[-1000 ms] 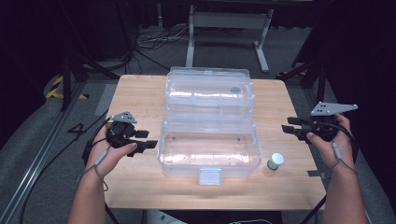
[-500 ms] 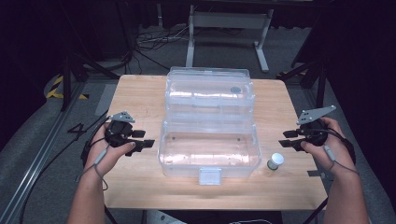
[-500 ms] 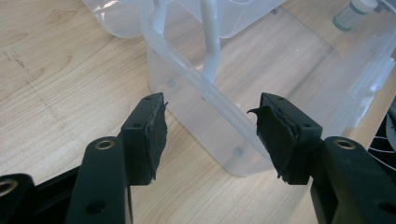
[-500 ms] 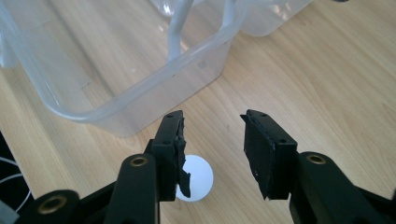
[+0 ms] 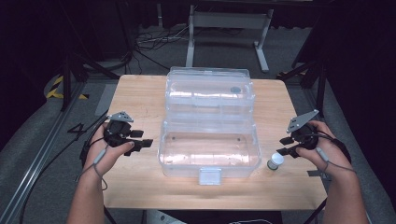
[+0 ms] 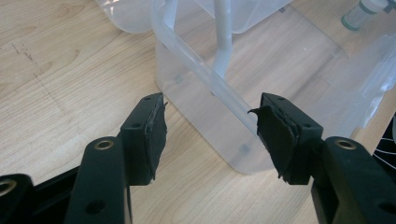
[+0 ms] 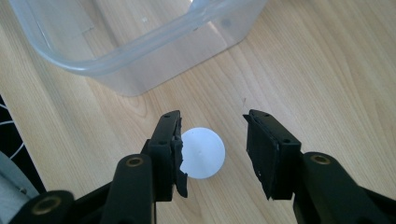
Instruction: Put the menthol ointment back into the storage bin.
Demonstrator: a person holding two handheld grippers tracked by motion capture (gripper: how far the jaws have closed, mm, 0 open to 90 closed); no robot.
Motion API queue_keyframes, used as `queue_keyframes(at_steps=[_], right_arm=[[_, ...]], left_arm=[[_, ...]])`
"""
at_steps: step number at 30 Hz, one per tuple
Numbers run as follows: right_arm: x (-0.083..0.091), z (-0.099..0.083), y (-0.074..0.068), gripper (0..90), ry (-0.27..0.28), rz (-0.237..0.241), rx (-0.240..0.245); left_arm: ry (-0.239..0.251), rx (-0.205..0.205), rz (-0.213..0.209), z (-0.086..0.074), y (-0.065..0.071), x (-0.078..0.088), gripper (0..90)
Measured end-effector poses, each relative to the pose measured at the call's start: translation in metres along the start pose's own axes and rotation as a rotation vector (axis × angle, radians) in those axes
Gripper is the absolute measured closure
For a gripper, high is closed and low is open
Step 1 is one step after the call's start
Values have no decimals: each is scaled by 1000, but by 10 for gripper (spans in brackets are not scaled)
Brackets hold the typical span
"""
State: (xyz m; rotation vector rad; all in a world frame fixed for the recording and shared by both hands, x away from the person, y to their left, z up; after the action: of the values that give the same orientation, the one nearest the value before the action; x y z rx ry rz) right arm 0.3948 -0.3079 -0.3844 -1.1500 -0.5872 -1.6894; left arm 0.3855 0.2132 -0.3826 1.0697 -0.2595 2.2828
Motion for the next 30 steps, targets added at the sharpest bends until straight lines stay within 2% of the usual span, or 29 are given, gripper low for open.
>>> queue_keyframes(at_steps=[8, 13, 17, 20, 25, 30], right_arm=[[-9, -3, 1, 553, -53, 34, 13], [-13, -4, 2, 542, -84, 37, 21], [-17, -5, 1, 508, -98, 53, 17], [-22, -4, 0, 496, -122, 71, 47], [-28, -5, 2, 486, -154, 69, 62], [-35, -9, 5, 476, -188, 77, 53]], left_arm=[[-3, 0, 4, -1, -1, 0, 425], [-2, 3, 6, -1, -2, 0, 424], [-4, 0, 5, -1, -2, 0, 424], [-6, 0, 3, -1, -1, 0, 424], [-3, -5, 4, -1, -2, 0, 424], [-6, -2, 2, -1, -1, 0, 423]])
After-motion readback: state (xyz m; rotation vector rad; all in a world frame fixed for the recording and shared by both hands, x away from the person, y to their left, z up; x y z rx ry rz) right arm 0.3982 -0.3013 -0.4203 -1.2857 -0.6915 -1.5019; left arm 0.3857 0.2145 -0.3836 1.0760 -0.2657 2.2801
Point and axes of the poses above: each handheld gripper's, and its own axes: x roughly backward along the jaws, z roughly out of its top, y roughly to its right, the point moved 3 cm from there along -x, roughly forward along the jaws, and after that the axes turned 11 degrees about z, right-handed, at the moved point
